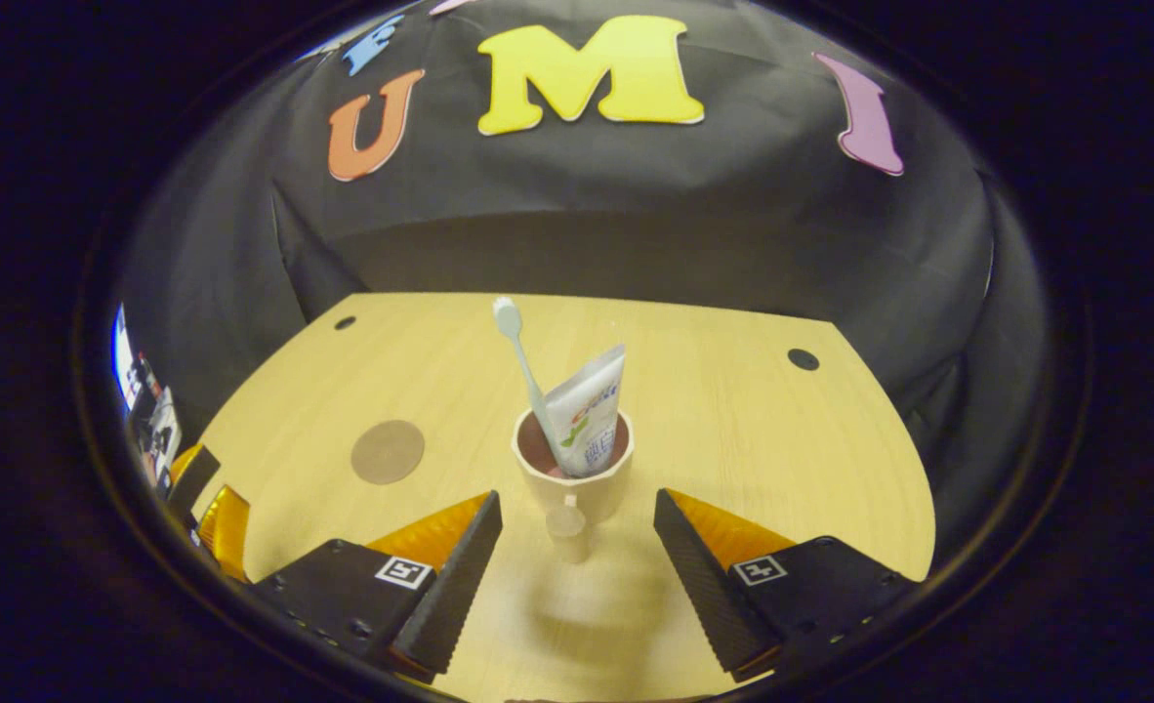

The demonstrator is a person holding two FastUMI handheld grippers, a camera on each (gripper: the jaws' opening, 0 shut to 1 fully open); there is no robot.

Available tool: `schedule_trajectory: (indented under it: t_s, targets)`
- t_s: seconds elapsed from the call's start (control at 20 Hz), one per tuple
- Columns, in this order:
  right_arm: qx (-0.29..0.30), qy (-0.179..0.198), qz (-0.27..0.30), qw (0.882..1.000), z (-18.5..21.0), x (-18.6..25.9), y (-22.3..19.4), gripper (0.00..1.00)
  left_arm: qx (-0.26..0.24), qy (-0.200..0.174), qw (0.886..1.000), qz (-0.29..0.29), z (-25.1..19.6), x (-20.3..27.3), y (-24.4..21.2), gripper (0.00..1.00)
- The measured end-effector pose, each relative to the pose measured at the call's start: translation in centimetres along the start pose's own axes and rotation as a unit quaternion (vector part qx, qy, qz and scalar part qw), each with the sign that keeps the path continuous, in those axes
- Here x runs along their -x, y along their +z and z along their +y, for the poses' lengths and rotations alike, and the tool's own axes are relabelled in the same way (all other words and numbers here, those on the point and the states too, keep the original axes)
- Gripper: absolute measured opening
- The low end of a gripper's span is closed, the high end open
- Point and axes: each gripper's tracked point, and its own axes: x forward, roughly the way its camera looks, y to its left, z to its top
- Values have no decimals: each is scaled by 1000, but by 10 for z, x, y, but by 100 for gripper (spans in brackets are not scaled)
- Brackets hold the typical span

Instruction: Put the toothbrush and toothpaste on the desktop into the cup, then pick up the cup and place it on the coaster on the desktop.

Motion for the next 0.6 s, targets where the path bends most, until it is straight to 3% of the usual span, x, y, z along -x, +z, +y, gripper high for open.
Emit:
schedule_trajectory:
  t_s: [0.15,0.35,0.45,0.6]
  targets:
    - [-6,6,58,998,12,-25,-8,93,8,5,1000,-4,9,6,-1,93]
    - [-1,-37,113,993,4,-45,-22,75,10,1,1000,-18,9,12,2,92]
    - [-20,-33,129,991,5,-43,-26,63,7,0,1000,-17,11,14,1,93]
    - [-26,-32,131,991,1,-40,-31,25,10,-3,1000,-17,14,14,-2,93]
